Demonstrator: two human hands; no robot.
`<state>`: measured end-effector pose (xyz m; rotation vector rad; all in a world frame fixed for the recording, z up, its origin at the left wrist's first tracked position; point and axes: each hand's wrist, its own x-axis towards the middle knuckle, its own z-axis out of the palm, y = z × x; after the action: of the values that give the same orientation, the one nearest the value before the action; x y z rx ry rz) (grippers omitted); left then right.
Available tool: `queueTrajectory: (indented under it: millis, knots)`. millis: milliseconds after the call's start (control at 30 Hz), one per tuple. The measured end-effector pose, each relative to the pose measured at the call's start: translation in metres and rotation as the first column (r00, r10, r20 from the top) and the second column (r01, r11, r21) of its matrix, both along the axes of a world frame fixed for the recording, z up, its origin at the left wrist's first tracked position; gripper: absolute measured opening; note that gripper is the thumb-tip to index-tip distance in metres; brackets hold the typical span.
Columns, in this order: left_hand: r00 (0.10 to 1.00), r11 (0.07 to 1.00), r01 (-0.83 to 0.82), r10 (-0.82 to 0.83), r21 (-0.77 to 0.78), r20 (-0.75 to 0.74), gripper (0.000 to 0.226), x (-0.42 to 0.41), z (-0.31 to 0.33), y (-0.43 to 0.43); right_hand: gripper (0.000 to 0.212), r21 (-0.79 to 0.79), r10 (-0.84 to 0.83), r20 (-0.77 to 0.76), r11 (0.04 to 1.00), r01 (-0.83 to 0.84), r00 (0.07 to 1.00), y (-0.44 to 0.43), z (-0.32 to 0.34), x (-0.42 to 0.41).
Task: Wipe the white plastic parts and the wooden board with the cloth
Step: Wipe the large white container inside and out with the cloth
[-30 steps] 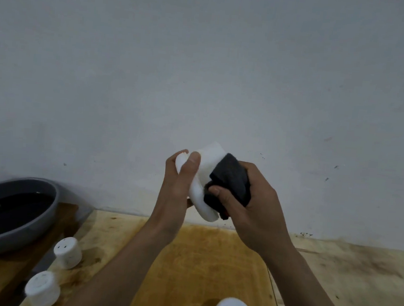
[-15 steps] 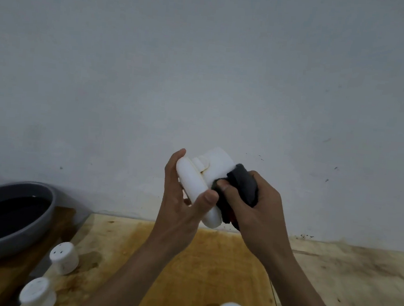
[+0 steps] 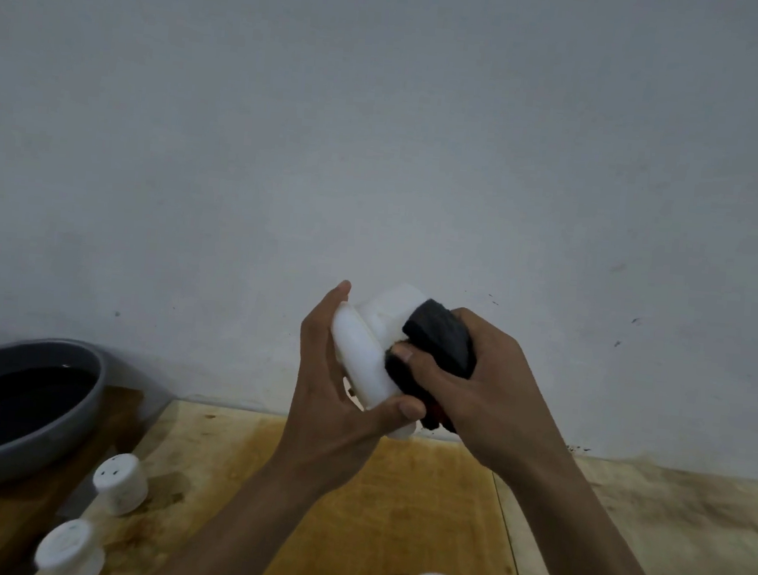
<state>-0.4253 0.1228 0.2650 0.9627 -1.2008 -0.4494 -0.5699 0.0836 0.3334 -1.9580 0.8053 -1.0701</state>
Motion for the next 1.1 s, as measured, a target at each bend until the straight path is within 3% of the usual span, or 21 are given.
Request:
queueTrajectory:
  millis: [200, 433, 600, 700, 867, 933, 1000, 1033, 1100]
  knots:
    - [0.989, 0.995, -0.095, 0.097, -0.023, 0.111, 0.110, 0.001, 0.000, -0.002, 0.034, -0.012, -0.179, 0.073, 0.984, 0.180, 0.981, 0.002, -0.007, 0.008]
    - [0.994, 0.997, -0.059, 0.063, -0.052, 0.086, 0.113, 0.002, -0.005, 0.000, 0.017, -0.051, -0.019, -0.043, 0.999, 0.017, 0.999, 0.004, -0.002, -0.003]
    - [0.983, 0.994, -0.107, 0.108, -0.018, 0.146, 0.111, 0.003, -0.003, 0.000, 0.027, 0.004, -0.039, 0.127, 0.999, 0.039, 0.991, 0.006, -0.008, -0.004]
    - [0.999, 0.998, 0.002, 0.000, 0.060, -0.035, 0.113, 0.002, -0.003, 0.005, 0.008, 0.048, 0.127, 0.077, 0.990, -0.131, 0.989, 0.009, -0.011, -0.009]
    - [0.965, 0.988, 0.109, -0.078, 0.113, -0.249, 0.087, 0.003, 0.012, 0.009, 0.039, 0.007, 0.179, -0.092, 0.984, -0.179, 0.980, 0.008, -0.026, -0.021]
    - [0.868, 0.922, 0.301, -0.157, 0.246, -0.472, 0.086, 0.007, 0.019, 0.010, 0.039, -0.085, 0.106, -0.184, 0.989, -0.124, 0.977, 0.010, -0.030, -0.023]
    - [0.725, 0.775, 0.524, -0.187, 0.354, -0.663, 0.095, 0.011, 0.027, 0.009, 0.032, -0.169, 0.049, -0.206, 0.982, -0.085, 0.977, 0.011, -0.033, -0.021]
    - [0.714, 0.749, 0.545, -0.179, 0.377, -0.677, 0.099, 0.012, 0.028, 0.009, 0.030, -0.170, 0.049, -0.189, 0.982, -0.082, 0.981, 0.011, -0.034, -0.020]
    - [0.783, 0.775, 0.478, -0.163, 0.414, -0.600, 0.116, 0.011, 0.024, 0.007, 0.023, -0.112, 0.078, -0.098, 0.990, -0.089, 0.992, 0.010, -0.033, -0.018]
